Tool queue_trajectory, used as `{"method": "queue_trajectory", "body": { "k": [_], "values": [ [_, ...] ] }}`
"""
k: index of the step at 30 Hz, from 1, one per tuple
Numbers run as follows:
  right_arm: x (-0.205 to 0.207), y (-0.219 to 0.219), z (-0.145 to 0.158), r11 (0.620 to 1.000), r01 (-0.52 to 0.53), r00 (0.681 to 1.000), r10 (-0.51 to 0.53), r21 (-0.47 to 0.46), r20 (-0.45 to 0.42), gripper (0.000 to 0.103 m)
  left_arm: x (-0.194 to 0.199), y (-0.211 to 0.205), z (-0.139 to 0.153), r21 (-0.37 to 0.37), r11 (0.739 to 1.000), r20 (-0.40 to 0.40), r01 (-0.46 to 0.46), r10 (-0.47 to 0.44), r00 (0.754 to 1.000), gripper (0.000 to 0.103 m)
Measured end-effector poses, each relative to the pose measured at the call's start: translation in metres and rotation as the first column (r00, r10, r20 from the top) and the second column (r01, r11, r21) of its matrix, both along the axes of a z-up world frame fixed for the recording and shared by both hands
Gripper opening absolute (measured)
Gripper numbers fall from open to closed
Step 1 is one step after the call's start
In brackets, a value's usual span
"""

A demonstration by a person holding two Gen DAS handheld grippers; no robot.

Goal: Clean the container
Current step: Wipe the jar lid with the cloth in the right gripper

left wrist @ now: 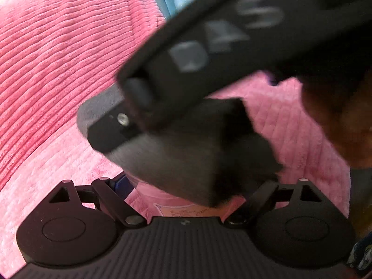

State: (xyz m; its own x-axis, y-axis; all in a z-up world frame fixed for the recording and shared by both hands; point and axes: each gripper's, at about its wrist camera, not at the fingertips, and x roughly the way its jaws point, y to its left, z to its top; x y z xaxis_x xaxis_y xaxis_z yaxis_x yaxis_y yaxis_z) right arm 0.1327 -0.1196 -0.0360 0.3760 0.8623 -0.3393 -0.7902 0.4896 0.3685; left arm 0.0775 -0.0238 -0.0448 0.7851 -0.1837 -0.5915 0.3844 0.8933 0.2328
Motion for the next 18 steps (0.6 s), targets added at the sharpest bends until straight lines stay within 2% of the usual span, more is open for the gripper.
{"method": "queue_trajectory", "body": {
  "k": [8,13,16,18],
  "values": [
    [0.013,-0.004,-0.001,0.981,0.192,0.981,-0.192,-0.007,0.014,0.005,-0.001,0.000,-0.001,-0.011,1.000,0.005,-0.001,0.001,1.000,0.088],
    [0.015,-0.026,0.003,0.957,0.289,0.957,-0.290,-0.037,-0.009,0.006,-0.004,-0.002,-0.002,0.007,1.000,0.017,0.009,-0.009,1.000,0.088],
    [0.009,-0.054,0.004,0.952,0.305,0.951,-0.305,-0.005,-0.053,0.007,-0.006,-0.002,-0.002,0.016,1.000,0.022,0.013,-0.013,1.000,0.088],
    [0.001,-0.072,0.004,0.962,0.269,0.960,-0.264,0.045,-0.096,0.007,-0.007,-0.001,-0.002,0.010,1.000,0.018,0.011,-0.011,1.000,0.088]
  ]
}}
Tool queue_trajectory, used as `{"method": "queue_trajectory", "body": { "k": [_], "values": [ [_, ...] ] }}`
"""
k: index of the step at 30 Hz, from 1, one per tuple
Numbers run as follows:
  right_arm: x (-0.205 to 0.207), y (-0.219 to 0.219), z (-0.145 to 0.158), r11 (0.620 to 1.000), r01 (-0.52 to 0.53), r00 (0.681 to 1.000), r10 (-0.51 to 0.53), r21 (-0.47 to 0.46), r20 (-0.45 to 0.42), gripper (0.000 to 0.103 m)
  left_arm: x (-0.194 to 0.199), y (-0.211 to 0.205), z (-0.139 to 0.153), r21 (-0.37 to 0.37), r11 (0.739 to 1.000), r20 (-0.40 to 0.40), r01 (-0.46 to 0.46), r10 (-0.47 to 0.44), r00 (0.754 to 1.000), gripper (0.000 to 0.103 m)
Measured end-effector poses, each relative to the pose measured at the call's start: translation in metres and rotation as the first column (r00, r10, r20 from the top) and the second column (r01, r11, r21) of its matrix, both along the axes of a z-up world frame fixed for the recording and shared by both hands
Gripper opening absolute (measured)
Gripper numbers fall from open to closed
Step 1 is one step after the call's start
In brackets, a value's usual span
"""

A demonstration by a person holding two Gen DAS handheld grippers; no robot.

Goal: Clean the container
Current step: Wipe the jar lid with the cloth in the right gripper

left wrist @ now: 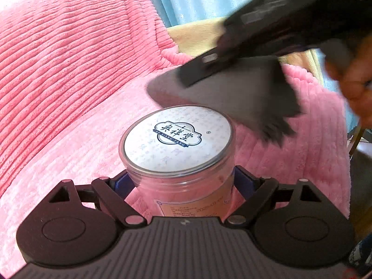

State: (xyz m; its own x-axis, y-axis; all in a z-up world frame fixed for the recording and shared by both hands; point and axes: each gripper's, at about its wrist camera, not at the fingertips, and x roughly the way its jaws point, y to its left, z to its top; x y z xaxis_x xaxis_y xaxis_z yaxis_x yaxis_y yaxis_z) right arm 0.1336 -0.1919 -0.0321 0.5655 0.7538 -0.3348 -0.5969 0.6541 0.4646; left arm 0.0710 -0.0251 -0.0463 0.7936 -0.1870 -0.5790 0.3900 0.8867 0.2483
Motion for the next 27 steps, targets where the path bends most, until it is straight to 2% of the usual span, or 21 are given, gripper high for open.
{"method": "queue_trajectory", "body": {
  "k": [3,6,10,13,20,27],
  "values": [
    [-0.015,-0.016,0.004,0.992,-0.106,0.994,0.107,0.066,-0.009,0.007,-0.003,-0.004,-0.002,0.001,1.000,-0.001,0.001,-0.001,1.000,0.088],
    [-0.025,-0.014,0.005,0.980,-0.194,0.981,0.194,0.052,-0.005,0.007,-0.013,-0.004,-0.004,0.004,1.000,0.002,0.000,0.000,1.000,0.088],
    [-0.022,0.000,-0.003,0.966,-0.260,0.965,0.260,0.002,-0.038,0.007,-0.005,-0.006,-0.002,0.004,1.000,-0.001,-0.011,0.011,1.000,0.088],
    [-0.014,0.008,-0.007,0.955,-0.294,0.952,0.296,0.041,-0.082,0.007,0.000,-0.001,-0.005,-0.005,1.000,-0.010,-0.020,0.020,1.000,0.089],
    [-0.006,0.038,-0.009,0.929,-0.369,0.925,0.371,0.033,-0.082,0.006,-0.002,-0.003,-0.006,0.012,1.000,-0.006,-0.015,0.015,1.000,0.089],
    [0.011,0.059,-0.008,0.935,-0.351,0.932,0.353,0.043,-0.077,0.004,0.002,-0.002,-0.006,0.001,1.000,-0.016,-0.026,0.026,1.000,0.088]
  ]
}}
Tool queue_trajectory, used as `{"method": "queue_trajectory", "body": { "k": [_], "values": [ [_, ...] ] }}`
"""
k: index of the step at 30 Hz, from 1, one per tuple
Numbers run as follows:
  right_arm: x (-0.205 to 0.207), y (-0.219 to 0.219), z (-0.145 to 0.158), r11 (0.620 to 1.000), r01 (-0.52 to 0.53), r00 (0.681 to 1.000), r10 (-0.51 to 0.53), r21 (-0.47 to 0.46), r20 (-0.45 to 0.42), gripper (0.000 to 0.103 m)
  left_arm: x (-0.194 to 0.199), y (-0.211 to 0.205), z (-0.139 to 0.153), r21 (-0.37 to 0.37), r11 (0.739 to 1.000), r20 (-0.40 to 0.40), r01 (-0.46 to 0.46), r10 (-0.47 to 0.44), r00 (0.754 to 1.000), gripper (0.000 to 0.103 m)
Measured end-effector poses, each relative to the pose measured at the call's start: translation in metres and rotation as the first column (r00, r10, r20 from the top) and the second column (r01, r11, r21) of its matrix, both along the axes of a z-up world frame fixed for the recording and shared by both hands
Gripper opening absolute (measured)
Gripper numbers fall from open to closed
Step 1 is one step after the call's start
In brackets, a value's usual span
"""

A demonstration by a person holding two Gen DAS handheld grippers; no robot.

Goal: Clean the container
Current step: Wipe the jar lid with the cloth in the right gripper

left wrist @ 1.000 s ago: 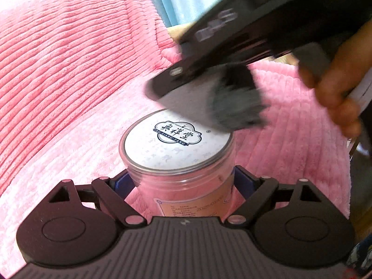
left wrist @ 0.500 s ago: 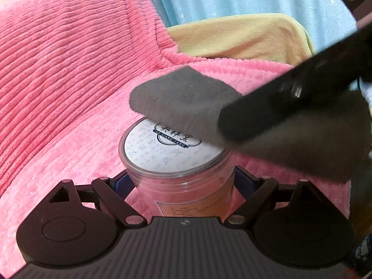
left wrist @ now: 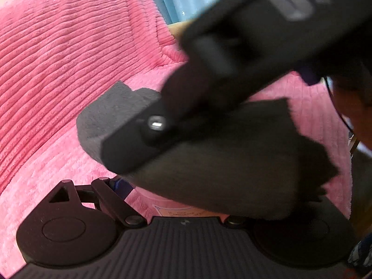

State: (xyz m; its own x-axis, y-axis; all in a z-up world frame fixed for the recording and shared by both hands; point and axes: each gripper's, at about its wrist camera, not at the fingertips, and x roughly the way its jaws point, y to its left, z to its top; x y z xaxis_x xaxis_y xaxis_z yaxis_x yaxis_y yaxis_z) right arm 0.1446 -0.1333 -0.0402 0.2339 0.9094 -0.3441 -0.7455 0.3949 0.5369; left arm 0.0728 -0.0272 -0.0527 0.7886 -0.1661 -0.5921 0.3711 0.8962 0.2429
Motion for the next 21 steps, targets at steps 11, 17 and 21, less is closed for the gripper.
{"method": "queue_trajectory", "body": {
  "k": [11,17,21],
  "values": [
    [0.007,0.021,0.008,0.981,0.185,0.971,-0.173,-0.063,0.165,0.004,0.007,-0.002,0.004,-0.015,1.000,-0.011,-0.008,0.008,1.000,0.088],
    [0.000,0.023,0.013,0.938,0.318,0.910,-0.260,-0.139,0.322,0.006,0.009,-0.007,0.006,-0.005,1.000,-0.001,-0.007,0.007,1.000,0.088],
    [-0.003,0.022,0.016,0.909,0.376,0.878,-0.288,-0.179,0.383,0.006,0.011,-0.010,0.008,0.006,1.000,0.006,-0.002,0.002,1.000,0.088]
  ]
}}
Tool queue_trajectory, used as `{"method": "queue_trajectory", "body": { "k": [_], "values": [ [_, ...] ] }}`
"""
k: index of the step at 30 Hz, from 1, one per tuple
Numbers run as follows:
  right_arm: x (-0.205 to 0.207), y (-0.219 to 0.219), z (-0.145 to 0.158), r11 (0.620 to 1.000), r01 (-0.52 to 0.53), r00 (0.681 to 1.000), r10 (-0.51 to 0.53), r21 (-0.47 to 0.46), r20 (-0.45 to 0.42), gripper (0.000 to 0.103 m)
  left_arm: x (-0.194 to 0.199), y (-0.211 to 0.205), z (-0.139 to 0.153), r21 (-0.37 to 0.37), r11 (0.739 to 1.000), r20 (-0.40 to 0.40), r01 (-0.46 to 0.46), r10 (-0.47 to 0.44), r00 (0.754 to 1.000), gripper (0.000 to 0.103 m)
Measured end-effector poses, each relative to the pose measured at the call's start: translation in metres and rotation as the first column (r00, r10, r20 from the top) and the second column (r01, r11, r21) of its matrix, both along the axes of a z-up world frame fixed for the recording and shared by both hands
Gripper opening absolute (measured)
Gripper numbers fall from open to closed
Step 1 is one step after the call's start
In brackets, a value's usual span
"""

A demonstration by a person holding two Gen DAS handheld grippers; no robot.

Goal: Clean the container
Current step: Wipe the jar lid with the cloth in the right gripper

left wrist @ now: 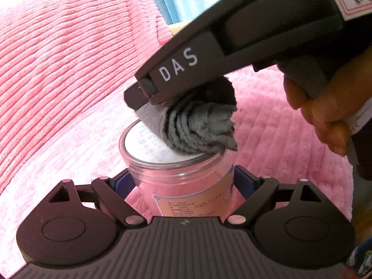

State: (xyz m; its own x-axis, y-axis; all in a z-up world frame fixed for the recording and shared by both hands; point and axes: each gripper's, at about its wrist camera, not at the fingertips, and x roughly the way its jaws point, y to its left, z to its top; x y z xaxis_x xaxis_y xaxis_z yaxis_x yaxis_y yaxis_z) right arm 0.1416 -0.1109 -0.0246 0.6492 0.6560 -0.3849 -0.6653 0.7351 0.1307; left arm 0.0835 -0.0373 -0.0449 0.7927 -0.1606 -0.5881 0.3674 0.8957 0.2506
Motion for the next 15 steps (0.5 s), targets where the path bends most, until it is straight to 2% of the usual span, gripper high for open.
{"method": "queue_trajectory", "body": {
  "k": [6,12,15],
  "values": [
    [0.008,-0.014,-0.001,0.983,0.163,0.987,-0.164,-0.087,0.005,0.006,0.002,-0.006,0.003,0.017,1.000,0.017,0.012,-0.012,1.000,0.087],
    [0.025,-0.045,-0.019,0.937,0.301,0.945,-0.318,-0.179,-0.078,0.007,0.007,-0.005,-0.001,0.020,1.000,0.004,0.004,-0.004,1.000,0.087],
    [0.020,-0.057,-0.013,0.941,0.315,0.944,-0.324,-0.127,-0.063,0.007,0.009,-0.006,-0.004,0.015,1.000,-0.008,-0.003,0.004,1.000,0.088]
  ]
}}
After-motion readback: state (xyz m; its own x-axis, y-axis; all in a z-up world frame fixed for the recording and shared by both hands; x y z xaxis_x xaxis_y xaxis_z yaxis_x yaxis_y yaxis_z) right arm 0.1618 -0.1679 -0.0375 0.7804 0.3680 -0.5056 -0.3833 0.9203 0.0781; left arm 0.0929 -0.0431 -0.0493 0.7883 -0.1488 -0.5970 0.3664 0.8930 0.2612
